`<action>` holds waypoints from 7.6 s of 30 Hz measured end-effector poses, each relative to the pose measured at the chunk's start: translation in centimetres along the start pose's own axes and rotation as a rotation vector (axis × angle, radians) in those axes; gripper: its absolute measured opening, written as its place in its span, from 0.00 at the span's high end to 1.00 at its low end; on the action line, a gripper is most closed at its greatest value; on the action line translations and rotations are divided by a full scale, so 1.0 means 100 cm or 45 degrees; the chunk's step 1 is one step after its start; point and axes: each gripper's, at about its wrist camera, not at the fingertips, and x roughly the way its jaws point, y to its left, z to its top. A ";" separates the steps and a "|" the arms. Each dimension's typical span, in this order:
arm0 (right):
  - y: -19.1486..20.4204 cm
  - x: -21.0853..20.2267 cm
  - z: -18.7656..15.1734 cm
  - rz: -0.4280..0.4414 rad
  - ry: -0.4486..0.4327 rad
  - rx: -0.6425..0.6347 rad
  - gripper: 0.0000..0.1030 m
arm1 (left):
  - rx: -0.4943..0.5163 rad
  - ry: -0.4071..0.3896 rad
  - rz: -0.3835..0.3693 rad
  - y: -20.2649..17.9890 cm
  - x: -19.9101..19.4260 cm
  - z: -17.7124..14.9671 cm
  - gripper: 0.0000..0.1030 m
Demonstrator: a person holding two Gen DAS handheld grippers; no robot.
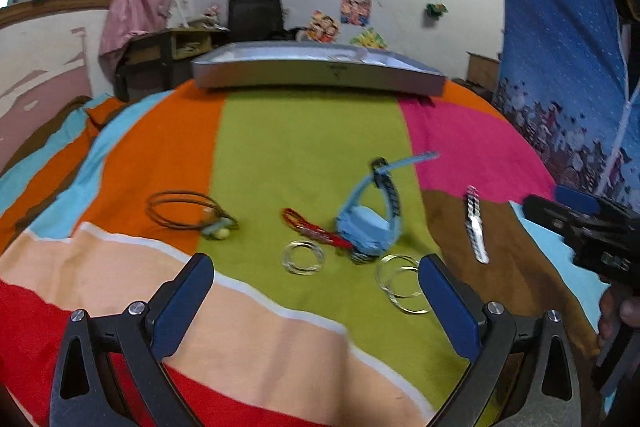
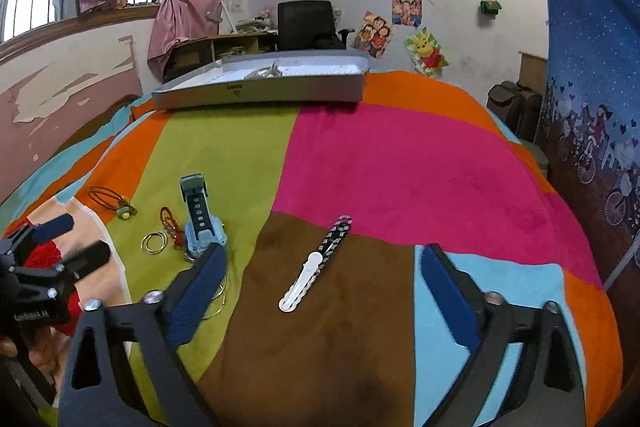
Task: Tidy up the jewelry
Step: 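Grasp the silver rings with the left tool while the right tool grasps the white hair clip, then carry the rings and white hair clip into the tray and open both tools, then move both open tools back over the remaining jewelry, then grasp the black cord with the left tool while the right tool grasps the blue smartwatch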
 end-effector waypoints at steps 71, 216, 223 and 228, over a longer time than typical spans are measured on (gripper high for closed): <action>-0.029 0.063 0.064 0.428 0.137 0.227 0.91 | 0.101 0.347 -0.155 -0.038 0.041 0.152 0.96; 0.081 0.068 0.015 0.302 0.134 0.074 0.16 | 0.024 0.105 0.005 0.128 0.050 0.035 0.02; 0.087 0.093 0.014 0.326 0.180 0.058 0.41 | 0.028 0.155 -0.164 0.130 0.061 0.034 0.38; 0.098 0.102 0.009 0.347 0.201 0.020 0.60 | 0.087 0.166 -0.198 0.121 0.060 0.037 0.73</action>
